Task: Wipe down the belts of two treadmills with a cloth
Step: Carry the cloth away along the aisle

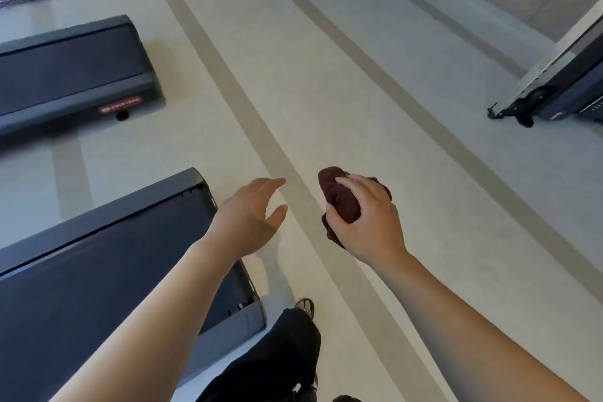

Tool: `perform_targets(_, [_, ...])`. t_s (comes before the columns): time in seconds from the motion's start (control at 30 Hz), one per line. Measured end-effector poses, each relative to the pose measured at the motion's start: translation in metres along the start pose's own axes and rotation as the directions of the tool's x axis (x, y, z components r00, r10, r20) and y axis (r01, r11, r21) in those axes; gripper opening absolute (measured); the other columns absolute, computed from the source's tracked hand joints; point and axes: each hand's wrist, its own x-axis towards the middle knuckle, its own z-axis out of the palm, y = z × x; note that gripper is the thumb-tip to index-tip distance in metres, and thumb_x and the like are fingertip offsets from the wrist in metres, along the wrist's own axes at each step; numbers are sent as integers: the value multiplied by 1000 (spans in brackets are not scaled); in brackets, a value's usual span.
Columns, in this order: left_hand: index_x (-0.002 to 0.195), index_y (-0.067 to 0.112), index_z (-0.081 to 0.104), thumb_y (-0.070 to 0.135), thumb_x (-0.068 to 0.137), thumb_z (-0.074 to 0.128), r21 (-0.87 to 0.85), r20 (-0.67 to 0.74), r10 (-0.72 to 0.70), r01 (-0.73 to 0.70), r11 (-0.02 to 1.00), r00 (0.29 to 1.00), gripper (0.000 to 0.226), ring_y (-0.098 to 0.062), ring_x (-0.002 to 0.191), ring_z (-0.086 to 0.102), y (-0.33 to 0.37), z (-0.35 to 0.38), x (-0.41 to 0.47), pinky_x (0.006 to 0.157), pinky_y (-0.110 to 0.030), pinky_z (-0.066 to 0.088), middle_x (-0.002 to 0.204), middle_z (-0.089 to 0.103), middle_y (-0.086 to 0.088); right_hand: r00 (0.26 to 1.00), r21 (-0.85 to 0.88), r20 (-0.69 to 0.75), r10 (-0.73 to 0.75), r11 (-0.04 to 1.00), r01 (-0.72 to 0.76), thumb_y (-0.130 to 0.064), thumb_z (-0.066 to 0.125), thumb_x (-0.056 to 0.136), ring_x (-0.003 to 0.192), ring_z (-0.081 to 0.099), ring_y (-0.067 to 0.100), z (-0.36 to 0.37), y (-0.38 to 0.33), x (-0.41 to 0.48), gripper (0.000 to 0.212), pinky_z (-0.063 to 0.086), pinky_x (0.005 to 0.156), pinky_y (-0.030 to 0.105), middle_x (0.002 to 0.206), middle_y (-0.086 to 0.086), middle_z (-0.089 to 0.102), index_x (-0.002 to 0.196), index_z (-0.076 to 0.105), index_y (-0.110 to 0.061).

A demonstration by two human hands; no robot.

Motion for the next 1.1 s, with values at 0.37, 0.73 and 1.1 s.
perform_targets(0.37, [142, 27, 32, 38, 94, 46, -2, -10, 61, -61, 998, 998, 51, -19, 120, 48, 10, -22, 246, 99, -36, 40, 146, 37, 6, 998, -72, 59, 26, 997, -22, -35, 66, 80, 122, 46, 13, 11, 62, 232, 41, 43, 96, 45, 129, -10, 55, 120, 61, -25])
perform_targets(0.73, [140, 30, 35, 42, 95, 40, 164, 15, 11, -14, 986, 1000, 48, -18, 104, 57, -8, -127, 495, 92, -33, 41, 144, 38, 10, 996, 80, -57, 62, 995, -58, -29, 69, 79, 113, 47, 9, 41, 86, 508, 37, 43, 91, 34, 122, -10, 60, 114, 63, -22])
perform_targets(1.1, [137, 32, 40, 44, 94, 40, 231, -140, 33, 0, 973, 990, 45, -19, 99, 58, 7, -222, 824, 90, -32, 41, 139, 43, 9, 997, 131, -78, -3, 991, 13, -30, 67, 79, 114, 46, 7, 56, 147, 849, 36, 43, 91, 35, 122, -12, 59, 113, 63, -23])
